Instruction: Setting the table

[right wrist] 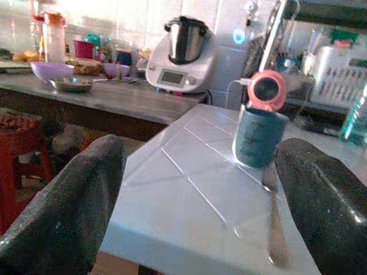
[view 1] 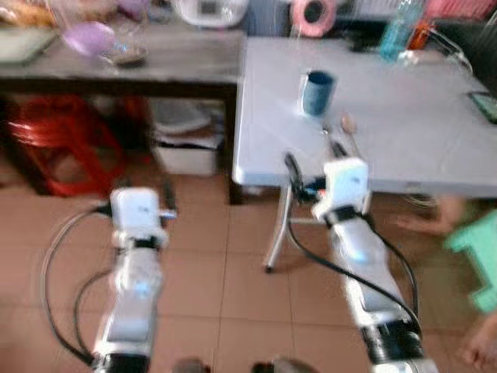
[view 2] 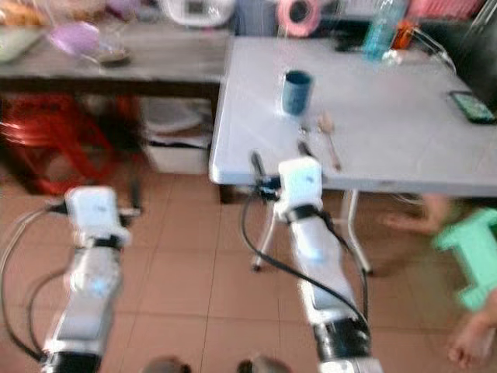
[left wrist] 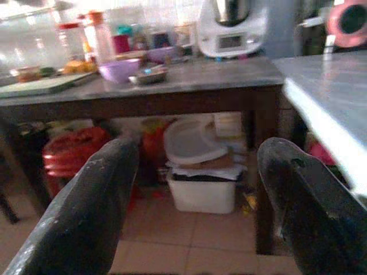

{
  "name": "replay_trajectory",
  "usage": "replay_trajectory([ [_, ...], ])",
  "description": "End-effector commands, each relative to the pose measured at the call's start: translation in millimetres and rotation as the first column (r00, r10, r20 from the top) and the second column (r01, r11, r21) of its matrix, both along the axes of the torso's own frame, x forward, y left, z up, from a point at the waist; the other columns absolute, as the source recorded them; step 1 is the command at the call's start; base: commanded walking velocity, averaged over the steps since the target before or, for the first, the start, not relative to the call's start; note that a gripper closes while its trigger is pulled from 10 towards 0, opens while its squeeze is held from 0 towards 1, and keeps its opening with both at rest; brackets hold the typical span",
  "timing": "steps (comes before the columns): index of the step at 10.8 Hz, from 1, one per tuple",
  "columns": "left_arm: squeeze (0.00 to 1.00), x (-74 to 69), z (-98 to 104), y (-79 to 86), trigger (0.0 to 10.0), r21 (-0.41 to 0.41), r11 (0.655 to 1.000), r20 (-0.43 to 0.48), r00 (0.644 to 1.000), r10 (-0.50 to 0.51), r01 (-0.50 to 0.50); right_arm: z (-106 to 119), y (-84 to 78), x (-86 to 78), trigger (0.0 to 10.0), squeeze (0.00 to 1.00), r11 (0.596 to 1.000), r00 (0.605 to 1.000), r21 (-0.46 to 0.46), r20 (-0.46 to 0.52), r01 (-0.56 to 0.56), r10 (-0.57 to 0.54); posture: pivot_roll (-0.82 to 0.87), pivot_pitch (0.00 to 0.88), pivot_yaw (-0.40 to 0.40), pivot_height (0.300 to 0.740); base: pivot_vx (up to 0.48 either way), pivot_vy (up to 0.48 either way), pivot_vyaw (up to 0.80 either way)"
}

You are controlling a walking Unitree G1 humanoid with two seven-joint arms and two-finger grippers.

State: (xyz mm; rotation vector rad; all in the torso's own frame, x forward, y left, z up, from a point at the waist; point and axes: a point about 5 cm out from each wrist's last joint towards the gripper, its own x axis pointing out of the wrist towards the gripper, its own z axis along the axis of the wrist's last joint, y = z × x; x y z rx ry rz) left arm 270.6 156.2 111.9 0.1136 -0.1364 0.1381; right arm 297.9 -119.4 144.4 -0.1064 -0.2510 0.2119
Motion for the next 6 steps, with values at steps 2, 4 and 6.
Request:
replay_trajectory([
  [2,0.00,-0.1,9.2,-1.9,10.0,0.013,0.998,0.041,0.998,-0.056,0.056,1.0,3.3,-0.8,10.0,0.00,1.000,1.000,0.002,0.006,-0.013,0.013,0.02,0.118,-0.011,0.740,0.000,0.000,0.00],
  [4,0.00,-1.8,10.1,-3.9,10.0,0.005,0.997,0.045,0.996,-0.076,0.076,-1.3,-4.2,-1.9,10.0,0.00,1.000,1.000,-0.010,-0.006,0.001,-0.001,0.02,0.131,-0.022,0.740,0.353,0.000,0.00],
  [6,0.00,-4.1,8.8,-7.3,10.0,-0.006,0.995,0.036,0.994,-0.102,0.103,-1.3,-4.3,-0.5,10.0,0.00,1.000,1.000,-0.008,-0.010,0.006,-0.006,0.02,0.144,-0.022,0.740,0.433,0.000,0.00],
])
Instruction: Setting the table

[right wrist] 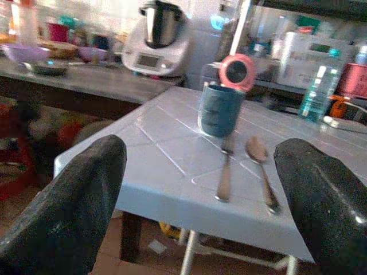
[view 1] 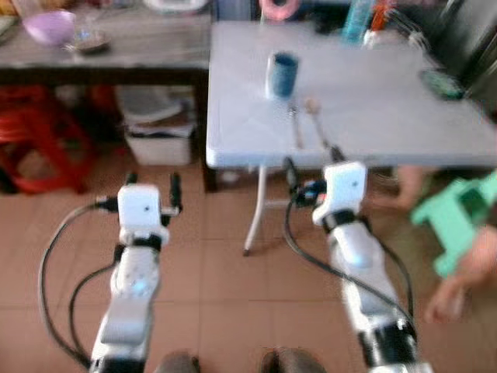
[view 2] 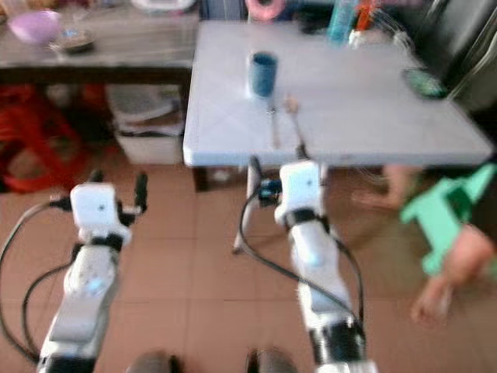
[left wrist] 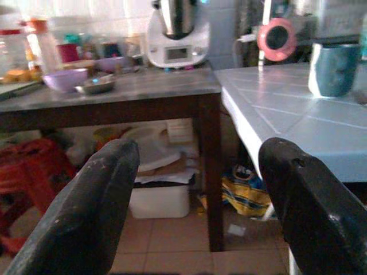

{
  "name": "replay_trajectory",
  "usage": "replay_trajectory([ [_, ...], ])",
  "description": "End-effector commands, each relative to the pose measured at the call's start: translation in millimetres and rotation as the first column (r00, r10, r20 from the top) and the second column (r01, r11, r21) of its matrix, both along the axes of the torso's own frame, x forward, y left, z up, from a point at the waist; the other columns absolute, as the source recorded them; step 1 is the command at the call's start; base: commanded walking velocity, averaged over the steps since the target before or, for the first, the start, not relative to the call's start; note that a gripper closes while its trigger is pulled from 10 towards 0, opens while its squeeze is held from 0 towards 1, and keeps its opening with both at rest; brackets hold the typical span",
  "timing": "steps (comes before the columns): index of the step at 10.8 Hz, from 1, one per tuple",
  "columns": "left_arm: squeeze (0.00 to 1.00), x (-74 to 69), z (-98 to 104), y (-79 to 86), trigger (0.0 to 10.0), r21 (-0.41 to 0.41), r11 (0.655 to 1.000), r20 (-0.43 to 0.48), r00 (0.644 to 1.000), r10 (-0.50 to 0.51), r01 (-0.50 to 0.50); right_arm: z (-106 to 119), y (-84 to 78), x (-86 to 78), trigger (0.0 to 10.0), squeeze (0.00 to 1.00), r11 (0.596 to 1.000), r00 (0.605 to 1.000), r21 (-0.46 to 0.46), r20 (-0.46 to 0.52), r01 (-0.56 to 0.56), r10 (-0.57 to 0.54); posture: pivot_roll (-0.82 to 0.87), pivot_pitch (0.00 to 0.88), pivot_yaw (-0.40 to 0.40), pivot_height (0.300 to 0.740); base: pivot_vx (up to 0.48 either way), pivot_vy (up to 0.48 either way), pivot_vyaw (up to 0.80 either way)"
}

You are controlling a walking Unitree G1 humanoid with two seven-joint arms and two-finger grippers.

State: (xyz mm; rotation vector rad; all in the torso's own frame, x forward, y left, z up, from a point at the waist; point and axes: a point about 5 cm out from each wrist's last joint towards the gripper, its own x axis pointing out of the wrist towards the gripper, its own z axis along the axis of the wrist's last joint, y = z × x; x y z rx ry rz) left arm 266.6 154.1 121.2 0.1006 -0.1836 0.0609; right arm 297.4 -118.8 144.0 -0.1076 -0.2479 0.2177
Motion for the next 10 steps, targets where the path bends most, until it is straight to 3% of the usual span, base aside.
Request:
replay_trajectory([
  [1,0.00,-0.4,-0.1,-5.5,10.0,-0.004,1.000,-0.007,1.000,-0.026,0.026,-0.4,-3.8,0.3,10.0,0.00,1.000,1.000,-0.003,-0.005,0.009,-0.009,0.02,0.142,-0.021,0.740,0.480,0.000,0.00],
  [7,0.00,-0.9,-1.6,-7.2,10.0,-0.009,0.999,-0.019,0.999,-0.044,0.043,-0.9,-0.8,3.7,10.0,0.00,1.000,1.000,0.019,-0.021,-0.002,0.002,0.02,0.124,-0.021,0.740,0.416,0.000,0.00],
  [10,0.00,-1.2,-2.8,-7.2,10.0,-0.008,0.999,-0.022,0.999,-0.048,0.047,-3.2,0.4,3.4,10.0,0.00,1.000,1.000,0.010,-0.026,-0.007,0.007,0.02,0.122,-0.025,0.740,0.000,0.000,-0.80],
])
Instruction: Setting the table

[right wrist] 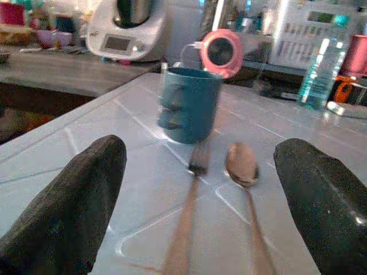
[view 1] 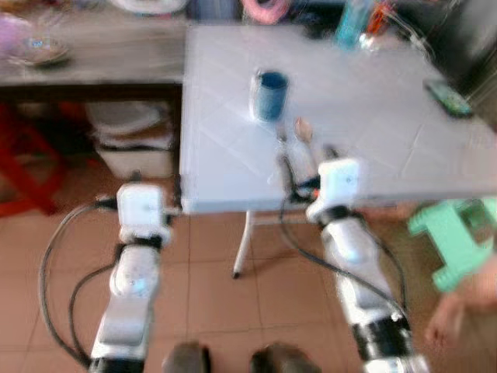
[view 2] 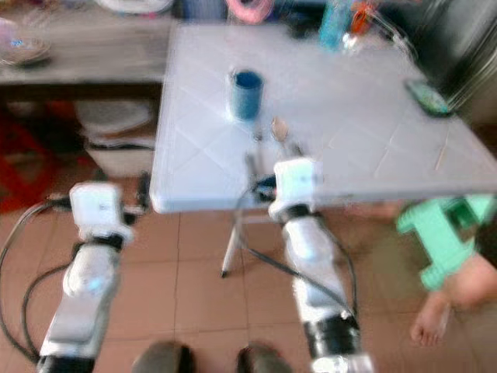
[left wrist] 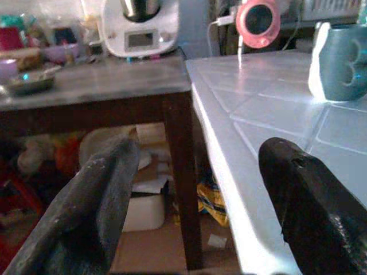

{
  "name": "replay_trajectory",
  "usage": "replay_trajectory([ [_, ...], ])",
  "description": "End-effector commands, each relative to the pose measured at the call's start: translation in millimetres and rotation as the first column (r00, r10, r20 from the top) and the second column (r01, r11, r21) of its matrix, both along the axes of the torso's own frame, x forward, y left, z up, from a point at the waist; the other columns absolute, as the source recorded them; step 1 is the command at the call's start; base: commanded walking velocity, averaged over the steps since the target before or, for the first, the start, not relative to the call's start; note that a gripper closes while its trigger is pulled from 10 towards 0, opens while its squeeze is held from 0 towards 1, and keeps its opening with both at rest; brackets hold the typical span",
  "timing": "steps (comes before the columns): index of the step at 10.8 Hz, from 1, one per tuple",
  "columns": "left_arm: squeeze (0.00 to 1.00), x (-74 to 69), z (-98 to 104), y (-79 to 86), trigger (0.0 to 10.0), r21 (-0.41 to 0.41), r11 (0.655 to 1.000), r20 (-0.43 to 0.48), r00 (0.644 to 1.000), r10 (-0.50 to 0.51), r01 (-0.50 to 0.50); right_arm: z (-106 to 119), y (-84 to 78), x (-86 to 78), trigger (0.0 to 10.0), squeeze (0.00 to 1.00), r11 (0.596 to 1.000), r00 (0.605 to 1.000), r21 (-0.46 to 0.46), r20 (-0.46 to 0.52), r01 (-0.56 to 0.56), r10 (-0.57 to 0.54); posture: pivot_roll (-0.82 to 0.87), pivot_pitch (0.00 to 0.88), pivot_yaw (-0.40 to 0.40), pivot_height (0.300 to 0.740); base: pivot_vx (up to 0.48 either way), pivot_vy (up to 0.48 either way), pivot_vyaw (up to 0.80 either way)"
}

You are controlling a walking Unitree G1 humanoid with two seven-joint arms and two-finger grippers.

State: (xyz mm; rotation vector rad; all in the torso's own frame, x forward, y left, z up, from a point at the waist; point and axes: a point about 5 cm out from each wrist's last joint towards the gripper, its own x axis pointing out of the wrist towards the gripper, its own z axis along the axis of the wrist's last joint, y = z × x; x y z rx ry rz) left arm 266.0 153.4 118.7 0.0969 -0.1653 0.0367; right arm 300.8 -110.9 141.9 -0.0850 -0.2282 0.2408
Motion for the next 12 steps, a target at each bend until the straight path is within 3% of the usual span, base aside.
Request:
replay_trajectory([
  [1,0.00,-0.9,0.4,-7.1,10.0,-0.010,0.999,0.001,1.000,-0.030,0.030,-1.3,-7.0,0.4,10.0,0.00,1.000,1.000,-0.008,-0.005,0.013,-0.013,0.03,0.123,-0.027,0.740,0.251,0.000,-0.80],
  [5,0.00,-2.3,1.1,-8.0,10.0,-0.019,0.999,0.000,0.999,-0.046,0.046,-1.9,-5.6,0.2,10.0,0.00,1.000,1.000,-0.003,-0.012,0.013,-0.013,0.03,0.136,-0.025,0.740,0.314,0.000,-0.43],
  [9,0.00,-3.3,0.8,-8.6,10.0,-0.014,0.999,-0.002,0.999,-0.039,0.039,-1.6,-5.3,-2.2,10.0,0.00,1.000,1.000,-0.026,0.000,0.003,-0.003,0.02,0.145,-0.025,0.740,0.327,0.000,0.00],
  [12,0.00,-3.6,0.0,-6.1,10.0,-0.011,1.000,-0.004,1.000,-0.009,0.009,-0.8,-4.2,-3.6,10.0,0.00,0.999,1.000,-0.031,0.008,-0.010,0.010,0.02,0.144,-0.037,0.740,0.084,0.000,0.53],
])
